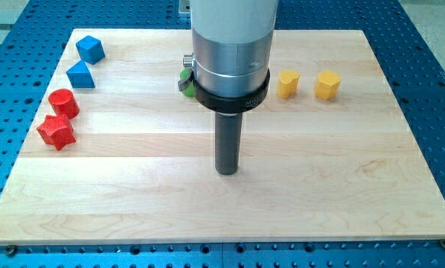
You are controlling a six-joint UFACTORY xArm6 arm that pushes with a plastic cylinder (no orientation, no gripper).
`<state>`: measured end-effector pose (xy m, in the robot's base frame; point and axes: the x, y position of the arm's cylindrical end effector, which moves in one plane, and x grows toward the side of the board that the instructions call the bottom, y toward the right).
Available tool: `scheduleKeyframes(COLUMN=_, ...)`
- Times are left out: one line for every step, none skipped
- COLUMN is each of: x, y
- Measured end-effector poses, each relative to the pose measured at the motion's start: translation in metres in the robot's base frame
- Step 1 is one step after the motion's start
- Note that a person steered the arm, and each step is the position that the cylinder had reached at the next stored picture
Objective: Push the green star above the blue cube
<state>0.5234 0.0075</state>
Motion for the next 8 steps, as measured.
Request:
scheduleKeyframes(x=0.0, y=0.0)
scheduleKeyframes(x=-0.029, y=0.024)
scheduleKeyframes(x=-0.113, y=0.042)
scheduleKeyframes(x=-0.156, y=0.055)
scheduleKeyframes(x=-0.194, y=0.063)
scheduleKeyframes(x=-0.197, y=0.003)
scheduleKeyframes(x=-0.173, y=-0.035)
scheduleKeyframes(x=-0.158, y=-0.029)
